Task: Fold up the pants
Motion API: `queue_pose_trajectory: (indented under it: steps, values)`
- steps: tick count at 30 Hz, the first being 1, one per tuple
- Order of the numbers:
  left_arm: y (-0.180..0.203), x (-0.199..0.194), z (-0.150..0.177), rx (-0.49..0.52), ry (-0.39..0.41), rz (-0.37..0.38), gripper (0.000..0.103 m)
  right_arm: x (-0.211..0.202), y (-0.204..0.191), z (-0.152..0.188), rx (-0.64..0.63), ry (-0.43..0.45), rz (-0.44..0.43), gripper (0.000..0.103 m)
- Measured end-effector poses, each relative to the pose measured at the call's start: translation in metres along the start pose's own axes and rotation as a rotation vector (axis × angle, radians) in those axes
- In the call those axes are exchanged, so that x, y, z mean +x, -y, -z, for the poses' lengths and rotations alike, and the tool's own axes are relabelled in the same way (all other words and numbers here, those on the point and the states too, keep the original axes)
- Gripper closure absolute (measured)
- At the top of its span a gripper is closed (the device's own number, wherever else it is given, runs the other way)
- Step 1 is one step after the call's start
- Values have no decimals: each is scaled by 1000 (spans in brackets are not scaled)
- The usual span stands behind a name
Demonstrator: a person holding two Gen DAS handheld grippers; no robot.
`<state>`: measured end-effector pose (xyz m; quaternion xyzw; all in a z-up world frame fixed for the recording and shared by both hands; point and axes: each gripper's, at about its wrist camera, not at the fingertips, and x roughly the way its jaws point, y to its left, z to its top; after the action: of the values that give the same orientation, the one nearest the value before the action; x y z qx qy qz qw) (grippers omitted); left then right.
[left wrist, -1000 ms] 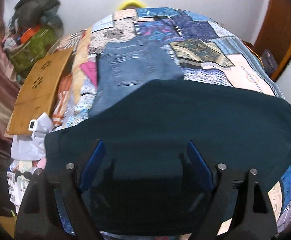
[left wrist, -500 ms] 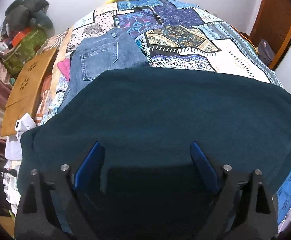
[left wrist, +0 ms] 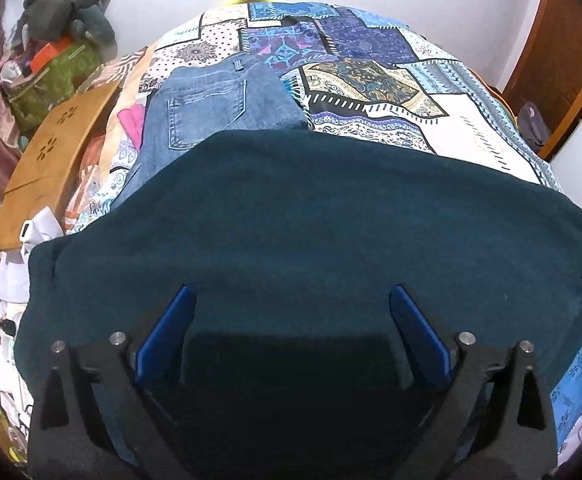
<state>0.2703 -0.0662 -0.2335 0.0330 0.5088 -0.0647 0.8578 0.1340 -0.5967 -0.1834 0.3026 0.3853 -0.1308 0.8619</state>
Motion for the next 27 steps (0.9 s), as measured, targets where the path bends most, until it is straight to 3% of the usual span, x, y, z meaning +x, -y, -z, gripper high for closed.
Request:
queue_pose_trajectory:
  steps: [6,11,13,20,24,27]
  values:
    - [2,-2,1,13,9,-18,3,-39,-47,-44,-160,176,-61,93]
    - [3,-2,1,10,14,-20,3,-56,-62,-51,-240,277,-51,93]
    - [2,-1,1,1,13,-12,3,-44,-51,-46,-219,241,-28,93]
    - [0,-1,1,-2,11,-5,2,28,17,1,-107,-24,106,93]
    - [0,0,1,-2,10,-5,2,42,42,26,-82,-112,140,90]
    - [0,0,1,-2,11,-6,2,47,49,40,-101,-163,182,77]
